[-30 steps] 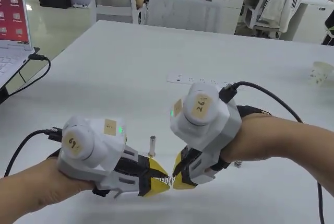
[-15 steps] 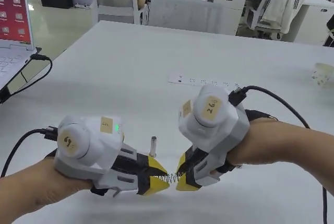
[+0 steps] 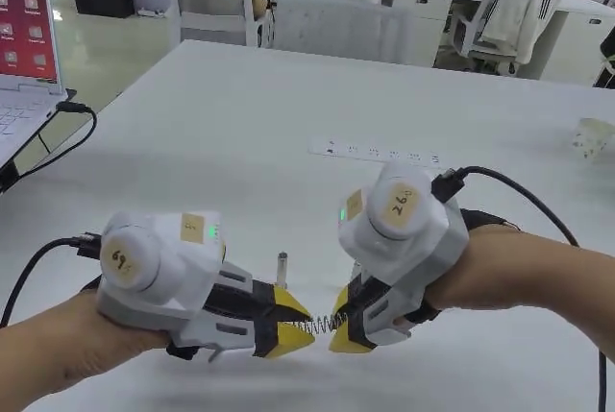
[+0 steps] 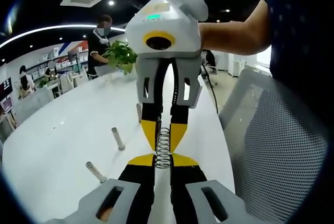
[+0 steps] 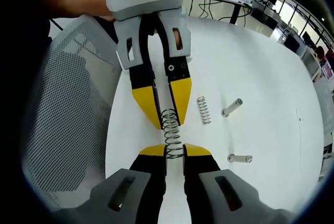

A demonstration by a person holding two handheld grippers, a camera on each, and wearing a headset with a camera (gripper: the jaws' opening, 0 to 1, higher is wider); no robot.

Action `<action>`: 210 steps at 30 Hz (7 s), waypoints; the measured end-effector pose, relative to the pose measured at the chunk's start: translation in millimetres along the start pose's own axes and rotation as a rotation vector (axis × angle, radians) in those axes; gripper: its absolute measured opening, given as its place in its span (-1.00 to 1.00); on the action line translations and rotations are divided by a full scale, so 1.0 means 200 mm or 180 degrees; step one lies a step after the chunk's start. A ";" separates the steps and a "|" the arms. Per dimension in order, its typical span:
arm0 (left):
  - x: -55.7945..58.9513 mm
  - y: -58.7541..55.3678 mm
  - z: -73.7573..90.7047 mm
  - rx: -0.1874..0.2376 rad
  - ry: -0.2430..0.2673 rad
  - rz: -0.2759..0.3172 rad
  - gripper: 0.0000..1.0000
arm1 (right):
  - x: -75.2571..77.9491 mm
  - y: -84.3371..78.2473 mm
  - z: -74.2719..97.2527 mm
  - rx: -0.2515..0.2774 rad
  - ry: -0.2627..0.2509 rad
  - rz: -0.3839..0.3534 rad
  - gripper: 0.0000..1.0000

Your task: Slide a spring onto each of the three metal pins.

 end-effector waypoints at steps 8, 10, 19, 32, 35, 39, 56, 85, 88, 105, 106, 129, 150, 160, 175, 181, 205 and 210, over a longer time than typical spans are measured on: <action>-0.01 0.00 0.00 0.0001 0.0022 0.0002 -0.95 | 0.00 0.05 0.03 0.0085 -0.0044 0.0024 -0.82; -0.01 0.00 0.00 -0.0003 0.0023 0.0001 -0.95 | 0.00 0.07 0.04 0.0130 -0.0050 0.0024 -0.82; -0.01 0.00 -0.01 -0.0003 0.0023 0.0009 -0.95 | -0.01 0.13 0.04 0.0198 -0.0037 0.0061 -0.82; 0.00 -0.01 -0.01 0.0003 0.0017 0.0035 -0.95 | -0.02 0.17 0.02 0.0161 -0.0003 0.0176 -0.83; 0.00 -0.01 -0.02 0.0004 0.0014 0.0029 -0.95 | -0.02 0.17 0.02 0.0128 0.0003 0.0182 -0.83; 0.00 -0.01 -0.02 0.0000 -0.0005 0.0015 -0.95 | -0.03 0.18 0.02 0.0111 0.0034 0.0209 -0.83; 0.00 -0.01 -0.02 0.0021 0.0011 0.0050 -0.89 | -0.01 0.16 0.02 0.0036 0.0031 0.0217 -0.83; -0.02 -0.05 0.04 -0.0014 0.0122 0.0237 -0.22 | 0.03 0.10 0.07 -0.0076 -0.0058 0.0136 -0.83; -0.03 -0.07 0.05 -0.0043 0.0166 0.0263 -0.12 | 0.03 0.09 0.08 -0.0080 -0.0066 0.0127 -0.83; -0.06 -0.12 0.14 -0.0031 0.0409 0.0375 0.05 | 0.09 0.05 0.14 -0.0088 -0.0152 0.0042 -0.83; -0.06 -0.12 0.14 -0.0026 0.0421 0.0377 0.06 | 0.09 0.05 0.15 -0.0089 -0.0159 0.0036 -0.83; -0.05 -0.15 0.19 0.0030 0.0574 0.0461 0.07 | 0.27 0.00 0.29 -0.0165 -0.0394 -0.0063 -0.83; -0.04 -0.16 0.18 0.0052 0.0581 0.0506 0.05 | 0.44 -0.03 0.25 -0.0273 -0.0455 -0.0157 -0.83; -0.05 -0.17 0.18 0.0054 0.0596 0.0524 0.04 | 0.47 -0.05 0.21 -0.0296 -0.0446 -0.0212 -0.83; -0.05 -0.19 0.18 0.0043 0.0569 0.0544 0.01 | 0.51 -0.07 0.16 -0.0319 -0.0402 -0.0255 -0.83; -0.05 -0.19 0.18 0.0056 0.0578 0.0549 0.00 | 0.51 -0.10 0.14 -0.0370 -0.0366 -0.0282 -0.83; -0.07 -0.20 0.19 0.0059 0.0603 0.0563 -0.03 | 0.48 -0.21 -0.03 -0.0531 -0.0250 -0.0403 -0.83; -0.07 -0.20 0.19 0.0052 0.0607 0.0570 -0.04 | 0.48 -0.24 -0.06 -0.0551 -0.0232 -0.0446 -0.82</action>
Point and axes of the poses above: the centre of the closed fingertips' face, and the gripper's own axes: z roughly backward along the fingers, x roughly to its right, y roughly out of its top, the point moved 2 cm from there along z, roughly backward along the fingers, and after that the axes turned 13 degrees about x, right-handed, at the moved point
